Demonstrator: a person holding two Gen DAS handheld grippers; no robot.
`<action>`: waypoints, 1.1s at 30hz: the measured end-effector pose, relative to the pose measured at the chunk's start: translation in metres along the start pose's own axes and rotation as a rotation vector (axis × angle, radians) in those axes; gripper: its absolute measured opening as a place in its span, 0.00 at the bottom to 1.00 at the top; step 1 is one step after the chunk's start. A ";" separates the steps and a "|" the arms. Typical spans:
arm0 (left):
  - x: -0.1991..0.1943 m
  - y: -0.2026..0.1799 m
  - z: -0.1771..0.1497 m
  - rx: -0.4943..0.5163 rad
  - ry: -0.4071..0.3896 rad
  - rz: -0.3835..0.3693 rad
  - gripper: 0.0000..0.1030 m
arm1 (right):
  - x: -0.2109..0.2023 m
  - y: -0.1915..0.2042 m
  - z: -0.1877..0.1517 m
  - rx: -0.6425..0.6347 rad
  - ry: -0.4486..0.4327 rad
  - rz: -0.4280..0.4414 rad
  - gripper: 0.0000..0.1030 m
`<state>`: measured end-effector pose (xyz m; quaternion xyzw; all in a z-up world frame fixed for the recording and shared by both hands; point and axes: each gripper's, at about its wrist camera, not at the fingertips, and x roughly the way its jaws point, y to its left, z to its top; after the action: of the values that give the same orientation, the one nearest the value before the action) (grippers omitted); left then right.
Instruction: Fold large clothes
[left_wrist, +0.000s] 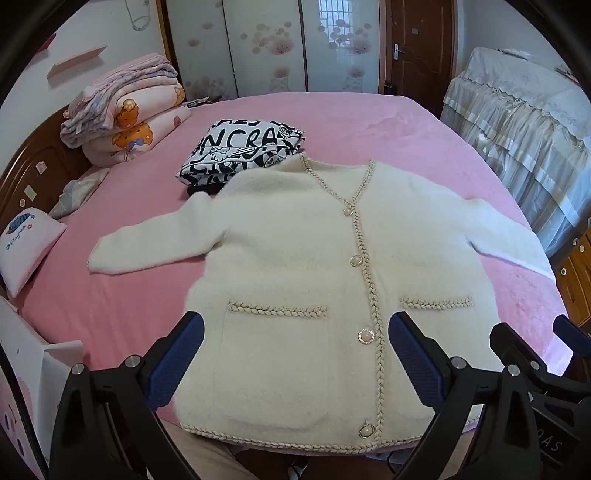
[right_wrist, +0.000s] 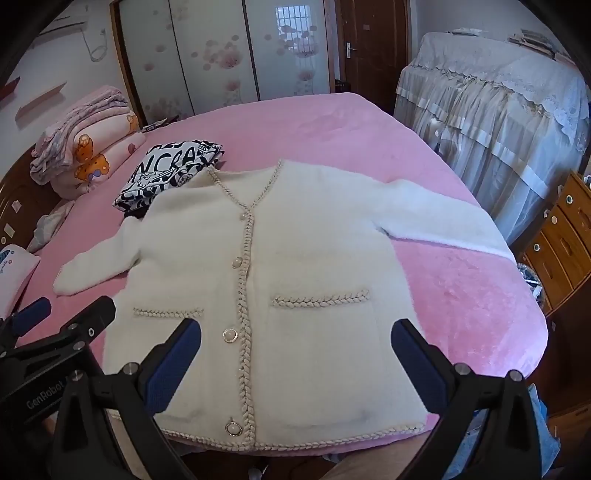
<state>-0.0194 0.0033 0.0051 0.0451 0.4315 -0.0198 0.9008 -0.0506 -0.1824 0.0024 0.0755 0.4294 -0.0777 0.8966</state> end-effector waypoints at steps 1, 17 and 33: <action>0.000 0.000 0.000 -0.002 0.001 -0.001 0.96 | -0.001 0.000 0.000 -0.003 -0.002 -0.002 1.00; 0.006 0.010 -0.003 -0.052 0.050 -0.042 0.95 | -0.005 0.010 -0.005 -0.024 -0.014 -0.015 1.00; 0.004 0.010 -0.001 -0.051 0.050 -0.044 0.95 | -0.007 0.014 -0.005 -0.032 -0.017 -0.015 1.00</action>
<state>-0.0169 0.0136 0.0015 0.0131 0.4552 -0.0273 0.8899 -0.0556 -0.1669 0.0061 0.0573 0.4236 -0.0781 0.9006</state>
